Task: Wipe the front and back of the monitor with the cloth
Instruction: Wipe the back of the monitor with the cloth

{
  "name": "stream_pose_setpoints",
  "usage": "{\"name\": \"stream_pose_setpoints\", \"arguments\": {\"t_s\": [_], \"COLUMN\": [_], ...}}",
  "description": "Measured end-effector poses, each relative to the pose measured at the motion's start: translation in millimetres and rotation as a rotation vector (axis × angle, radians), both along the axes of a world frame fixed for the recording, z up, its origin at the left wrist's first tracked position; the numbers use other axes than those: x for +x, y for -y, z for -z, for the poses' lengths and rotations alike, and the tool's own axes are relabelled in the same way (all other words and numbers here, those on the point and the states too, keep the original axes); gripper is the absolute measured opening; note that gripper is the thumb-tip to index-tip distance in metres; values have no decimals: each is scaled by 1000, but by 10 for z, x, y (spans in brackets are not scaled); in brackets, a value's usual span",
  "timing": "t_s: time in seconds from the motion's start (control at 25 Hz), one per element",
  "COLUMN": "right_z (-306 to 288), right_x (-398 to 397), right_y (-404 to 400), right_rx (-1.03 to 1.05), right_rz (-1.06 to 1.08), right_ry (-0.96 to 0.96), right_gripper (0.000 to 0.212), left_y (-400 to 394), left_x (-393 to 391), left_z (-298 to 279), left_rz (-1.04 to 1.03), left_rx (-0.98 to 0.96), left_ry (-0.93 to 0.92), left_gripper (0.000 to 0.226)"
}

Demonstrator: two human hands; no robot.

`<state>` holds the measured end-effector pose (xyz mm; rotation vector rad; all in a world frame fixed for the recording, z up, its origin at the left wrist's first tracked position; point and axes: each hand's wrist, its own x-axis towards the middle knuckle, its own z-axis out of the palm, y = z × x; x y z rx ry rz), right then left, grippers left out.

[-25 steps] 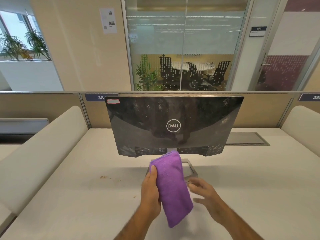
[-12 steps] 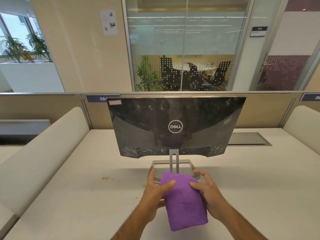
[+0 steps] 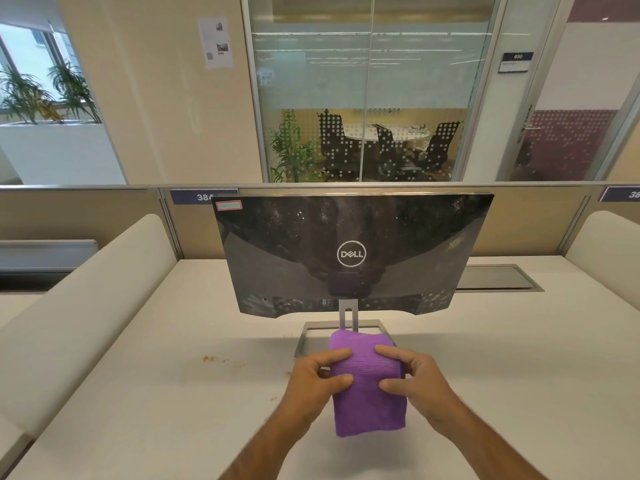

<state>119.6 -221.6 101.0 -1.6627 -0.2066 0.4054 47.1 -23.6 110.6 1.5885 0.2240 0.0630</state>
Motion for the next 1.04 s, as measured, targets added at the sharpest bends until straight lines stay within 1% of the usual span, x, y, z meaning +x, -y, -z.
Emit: {"name": "stream_pose_setpoints", "arguments": {"t_s": [0.12,0.2,0.24,0.32,0.36,0.4,0.44,0.48,0.52,0.56,0.6,0.64,0.68,0.72,0.84,0.92,1.0,1.04], "right_z": [-31,-52,-61,-79,-92,-112,-132,-149,-161,-167,-166,-168,-173,-175,-141,-75,-2,10], "right_x": [-11,-23,-29,-21,-6,14,39,60,76,84,87,91,92,97,61,-30,-109,-148], "right_y": [-27,-43,-50,-60,-59,-53,-47,-39,-37,-44,-59,-73,-81,-80,-47,-78,-149,-194], "right_rx": [-223,-392,-472,-568,-556,-502,-424,-342,-266,-202,-149,-117,-84,-17,368,525,645,724], "right_rz": [20,63,76,55,22,-17,-47,-57,-50,-37,-22,-1,24,42,5,15,24,11], "right_ry": [169,329,415,528,528,477,393,315,259,214,170,129,83,20,-305,-461,-488,-475], "right_gripper": [57,49,42,26,21,18,17,17,18,19,21,23,26,30,45,65,86,90], "left_y": [7,-16,-24,-16,-15,-19,-30,-37,-40,-40,-39,-39,-38,-42,-75,-69,-24,6], "left_x": [38,69,83,89,90,96,104,113,116,114,110,108,105,110,134,146,154,158], "left_z": [3,18,19,9,-1,-5,-9,-21,-37,-49,-53,-54,-57,-60,-88,-118,-150,-167], "left_rz": [18,43,55,67,46,26,30,58,106,147,158,153,141,123,62,27,-5,-25], "left_rx": [229,448,581,843,915,938,895,770,601,435,326,264,215,157,-73,-181,-247,-276], "left_ry": [-2,22,35,71,99,128,142,128,87,43,12,-14,-29,-35,-33,-22,-5,5], "left_gripper": [61,64,61,45,36,28,22,19,20,27,39,52,59,59,51,51,51,53]}}
